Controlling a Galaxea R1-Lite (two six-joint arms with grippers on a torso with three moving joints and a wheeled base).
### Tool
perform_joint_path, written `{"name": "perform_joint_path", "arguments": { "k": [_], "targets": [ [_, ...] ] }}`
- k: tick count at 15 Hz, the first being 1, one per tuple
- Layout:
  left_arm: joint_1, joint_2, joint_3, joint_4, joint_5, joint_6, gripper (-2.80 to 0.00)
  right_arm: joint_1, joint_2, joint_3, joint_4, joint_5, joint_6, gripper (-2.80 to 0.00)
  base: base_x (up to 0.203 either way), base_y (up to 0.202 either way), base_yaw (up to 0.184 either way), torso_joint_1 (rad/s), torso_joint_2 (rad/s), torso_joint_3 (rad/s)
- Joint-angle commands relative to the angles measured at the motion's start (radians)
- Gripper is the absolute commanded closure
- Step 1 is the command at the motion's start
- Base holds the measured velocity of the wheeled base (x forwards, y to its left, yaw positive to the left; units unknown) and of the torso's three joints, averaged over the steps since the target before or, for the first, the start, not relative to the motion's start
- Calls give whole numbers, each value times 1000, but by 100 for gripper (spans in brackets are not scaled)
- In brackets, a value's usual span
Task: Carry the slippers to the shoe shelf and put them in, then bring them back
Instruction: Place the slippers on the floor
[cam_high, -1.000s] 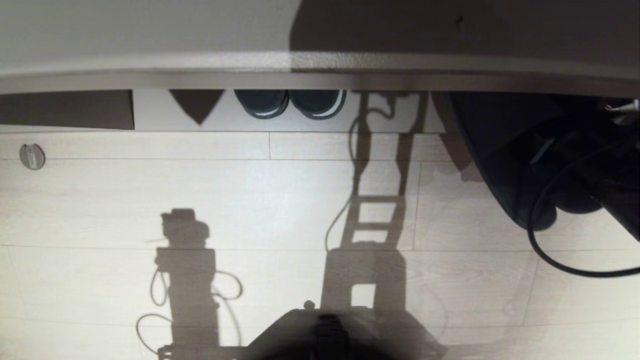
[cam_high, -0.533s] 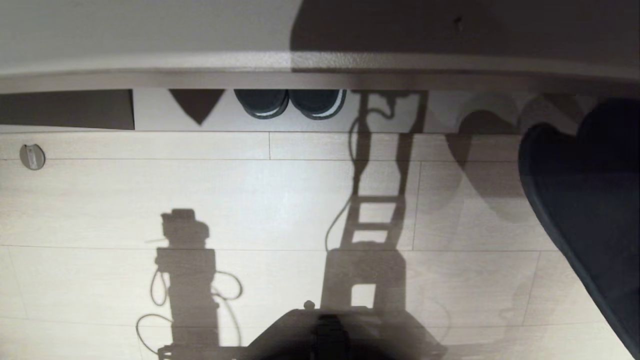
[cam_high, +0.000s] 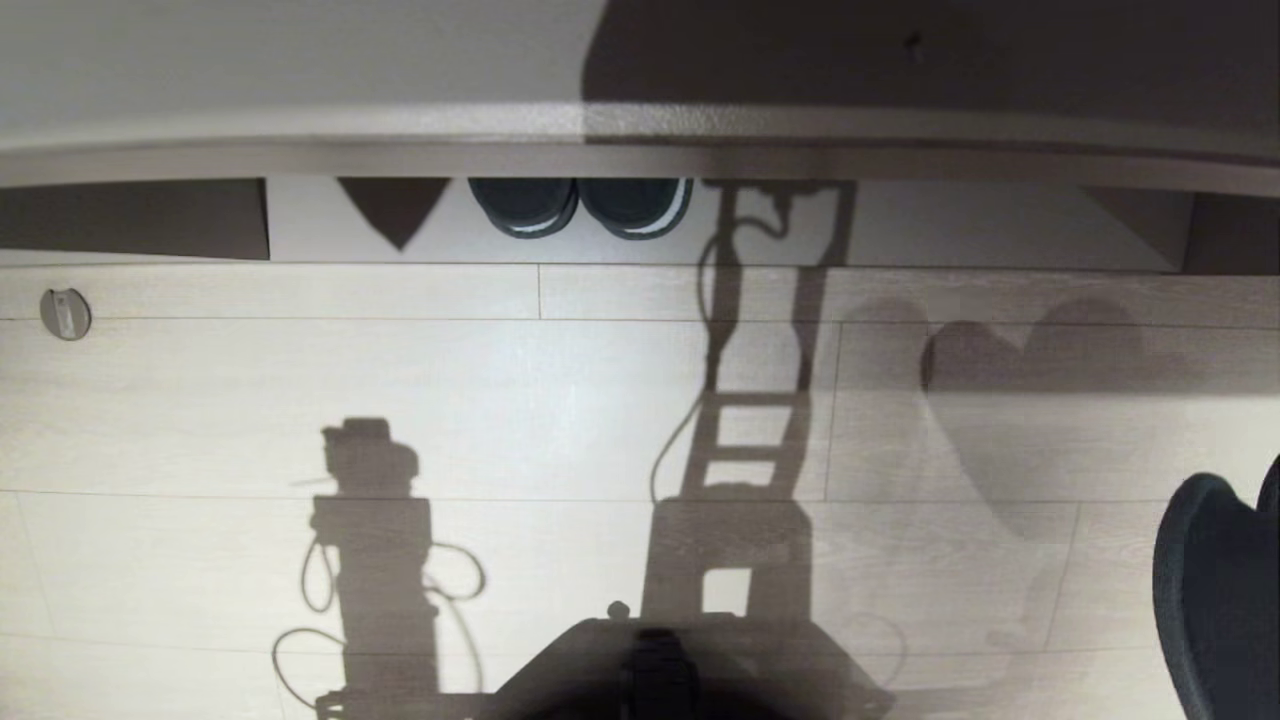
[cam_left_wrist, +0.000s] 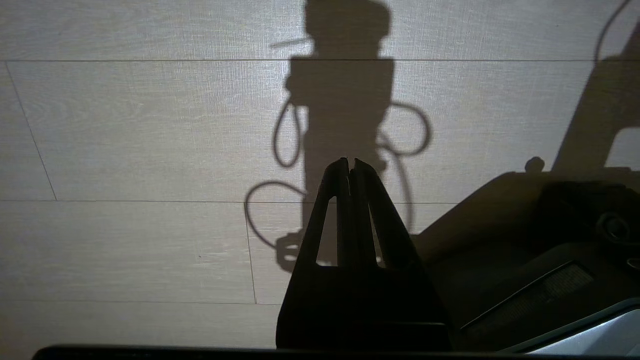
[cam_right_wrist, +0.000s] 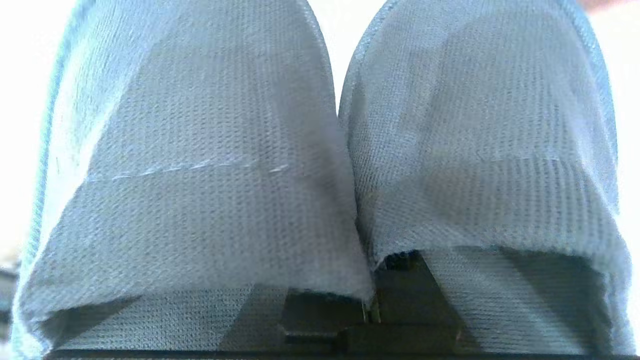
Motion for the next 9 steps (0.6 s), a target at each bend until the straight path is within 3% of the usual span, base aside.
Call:
{"name": "perform_joint_path", "arguments": {
  "k": [1, 3, 5, 9],
  "targets": [
    [0, -2, 2, -1, 0, 0, 0, -12, -124, 69, 12, 7, 0, 0, 0, 0, 0, 0, 0, 0],
    [0, -2, 2, -1, 0, 0, 0, -15, -215, 134, 66, -12, 1, 0, 0, 0, 0, 0, 0, 0],
    [0, 0, 2, -1, 0, 0, 0, -17, -216, 147, 167, -113, 1, 0, 0, 0, 0, 0, 0, 0],
    [0, 0, 2, 0, 0, -5, 0, -18, -214, 152, 229, -112, 29, 0, 0, 0, 0, 0, 0, 0]
  ]
}}
